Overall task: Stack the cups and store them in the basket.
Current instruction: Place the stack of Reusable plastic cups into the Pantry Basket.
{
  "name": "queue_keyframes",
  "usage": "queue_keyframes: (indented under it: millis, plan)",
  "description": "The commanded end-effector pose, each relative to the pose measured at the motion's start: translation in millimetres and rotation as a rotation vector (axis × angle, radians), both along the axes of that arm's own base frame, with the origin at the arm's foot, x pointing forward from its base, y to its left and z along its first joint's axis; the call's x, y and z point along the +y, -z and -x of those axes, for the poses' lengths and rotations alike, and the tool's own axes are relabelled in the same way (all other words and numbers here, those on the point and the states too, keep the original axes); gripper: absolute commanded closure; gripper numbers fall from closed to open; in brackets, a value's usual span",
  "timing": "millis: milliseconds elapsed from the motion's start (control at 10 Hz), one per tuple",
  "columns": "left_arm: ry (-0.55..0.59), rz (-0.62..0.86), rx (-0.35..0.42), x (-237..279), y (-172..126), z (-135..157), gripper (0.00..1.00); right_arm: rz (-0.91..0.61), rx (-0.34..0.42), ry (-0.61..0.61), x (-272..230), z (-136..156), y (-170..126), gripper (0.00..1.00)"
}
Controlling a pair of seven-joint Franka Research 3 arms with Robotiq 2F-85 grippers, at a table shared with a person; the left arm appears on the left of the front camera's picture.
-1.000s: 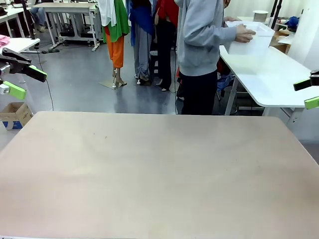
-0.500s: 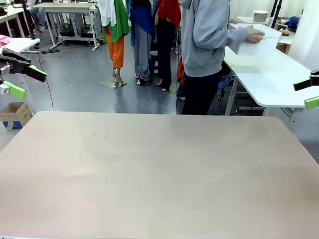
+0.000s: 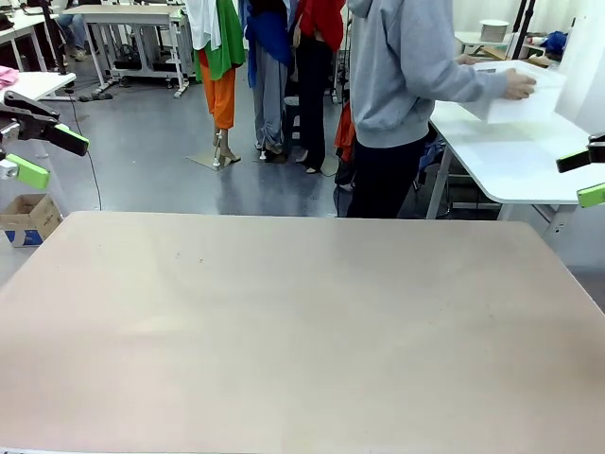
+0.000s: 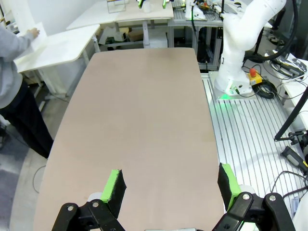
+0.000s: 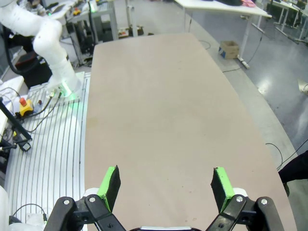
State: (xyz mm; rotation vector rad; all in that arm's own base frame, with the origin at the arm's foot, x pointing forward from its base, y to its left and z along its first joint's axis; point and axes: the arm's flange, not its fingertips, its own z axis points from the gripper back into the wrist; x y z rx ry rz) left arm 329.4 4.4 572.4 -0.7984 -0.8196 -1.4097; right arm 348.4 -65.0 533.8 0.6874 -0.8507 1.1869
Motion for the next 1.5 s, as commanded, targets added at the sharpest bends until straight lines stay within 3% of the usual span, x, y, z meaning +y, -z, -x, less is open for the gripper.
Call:
queue_keyframes:
  millis: [0, 1400]
  plan:
    - [0.004, 0.000, 0.006, 0.3, -1.3, 0.5, 0.00, -0.014, -0.017, -0.006, -0.7, 0.1, -2.9, 0.00]
    - [0.004, 0.000, 0.006, 0.3, -1.3, 0.5, 0.00, -0.014, -0.017, -0.006, -0.7, 0.1, -2.9, 0.00]
